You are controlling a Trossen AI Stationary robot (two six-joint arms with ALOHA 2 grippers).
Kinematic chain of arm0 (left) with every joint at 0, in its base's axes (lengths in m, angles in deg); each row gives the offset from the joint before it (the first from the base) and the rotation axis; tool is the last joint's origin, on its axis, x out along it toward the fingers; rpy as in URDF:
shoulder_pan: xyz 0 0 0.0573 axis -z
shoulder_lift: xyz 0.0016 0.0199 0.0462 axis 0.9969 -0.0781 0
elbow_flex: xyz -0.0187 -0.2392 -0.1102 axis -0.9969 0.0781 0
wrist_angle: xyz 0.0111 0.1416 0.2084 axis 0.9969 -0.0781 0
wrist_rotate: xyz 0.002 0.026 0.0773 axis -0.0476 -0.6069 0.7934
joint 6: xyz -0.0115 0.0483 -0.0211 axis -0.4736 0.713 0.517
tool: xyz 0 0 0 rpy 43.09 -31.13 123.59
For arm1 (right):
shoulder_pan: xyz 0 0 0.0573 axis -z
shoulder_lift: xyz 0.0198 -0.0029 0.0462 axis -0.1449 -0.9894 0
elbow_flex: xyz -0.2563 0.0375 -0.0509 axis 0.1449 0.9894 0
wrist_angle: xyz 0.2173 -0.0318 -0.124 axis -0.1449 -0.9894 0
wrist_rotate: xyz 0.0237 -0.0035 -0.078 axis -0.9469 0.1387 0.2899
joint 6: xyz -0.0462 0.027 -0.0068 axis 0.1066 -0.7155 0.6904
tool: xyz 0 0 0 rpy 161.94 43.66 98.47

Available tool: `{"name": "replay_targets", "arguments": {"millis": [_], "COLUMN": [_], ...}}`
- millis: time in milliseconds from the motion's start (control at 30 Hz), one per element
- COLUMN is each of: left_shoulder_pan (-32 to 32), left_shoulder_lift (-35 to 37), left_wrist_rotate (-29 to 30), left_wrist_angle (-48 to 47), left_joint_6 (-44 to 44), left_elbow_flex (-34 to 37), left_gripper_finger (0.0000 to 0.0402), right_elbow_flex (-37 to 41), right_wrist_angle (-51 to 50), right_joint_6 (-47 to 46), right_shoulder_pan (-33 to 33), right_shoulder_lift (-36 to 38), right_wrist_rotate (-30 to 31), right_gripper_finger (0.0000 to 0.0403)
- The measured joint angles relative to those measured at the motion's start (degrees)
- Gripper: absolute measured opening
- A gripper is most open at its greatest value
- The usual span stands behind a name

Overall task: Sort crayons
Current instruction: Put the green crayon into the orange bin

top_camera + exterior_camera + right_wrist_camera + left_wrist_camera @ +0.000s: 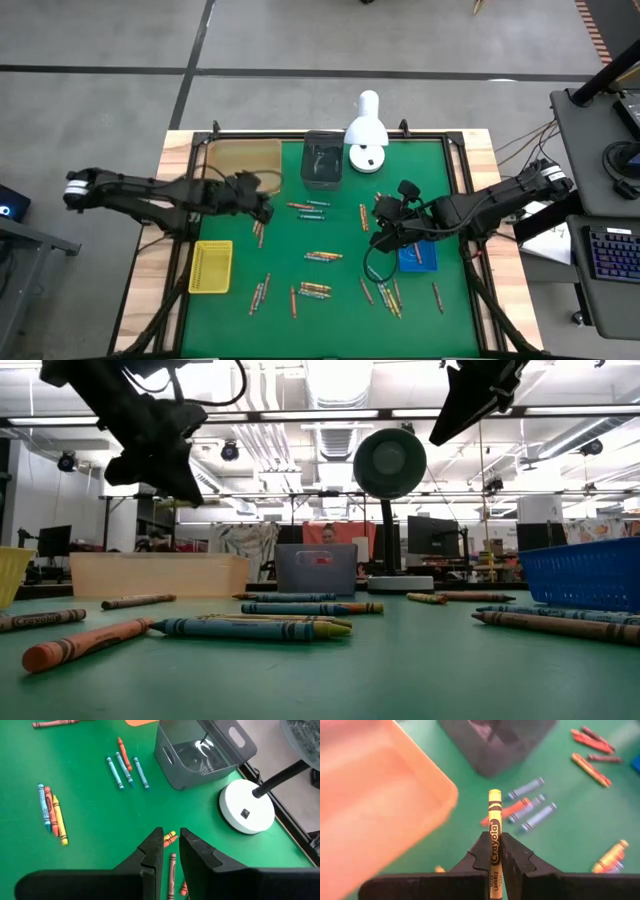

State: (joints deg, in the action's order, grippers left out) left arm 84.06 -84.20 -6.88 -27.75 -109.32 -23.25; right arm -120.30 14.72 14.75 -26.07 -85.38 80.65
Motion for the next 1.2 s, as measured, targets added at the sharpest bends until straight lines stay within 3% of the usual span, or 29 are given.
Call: {"name": "replay_targets", "arguments": {"millis": [100,367,567,667,833,1033,1200], "left_shoulder_pan": [-7.13,-29.89,-41.75,-43.96,-44.19,-44.22,-44.2], "left_shoulder_lift": [1.77,1.33,-2.26,-4.84,-11.81,-21.23,-26.89], "left_wrist_rotate": [-1.04,-14.14,-22.75,-24.16,-24.24,-24.19,-24.16], "left_wrist_angle": [-0.1,0.25,2.18,1.77,-3.27,-15.48,-15.09], "left_joint_6": [6.49,23.96,34.36,38.62,47.9,67.97,80.02], "left_elbow_flex": [-0.02,-0.04,-0.07,-1.33,-9.58,-19.58,-21.42], "left_gripper_finger": [0.0,0.0,0.0,0.0,0.0,0.0,0.0], "right_elbow_flex": [0.0,0.0,0.0,0.0,0.0,0.0,0.0], "right_wrist_angle": [0.04,0.22,0.22,0.2,0.2,0.03,-0.02], "right_joint_6": [-0.05,-0.01,0.29,1.02,2.01,2.74,3.69], "right_shoulder_pan": [0.0,0.0,0.0,0.0,0.0,0.02,0.02], "right_shoulder_lift": [0.0,0.0,0.0,0.0,0.0,0.0,0.0], "right_wrist_rotate": [0.01,0.03,0.19,0.22,0.24,0.24,0.24], "right_gripper_finger": [0.0052,0.0052,0.0052,0.0052,0.0052,0.0052,0.0052]}}
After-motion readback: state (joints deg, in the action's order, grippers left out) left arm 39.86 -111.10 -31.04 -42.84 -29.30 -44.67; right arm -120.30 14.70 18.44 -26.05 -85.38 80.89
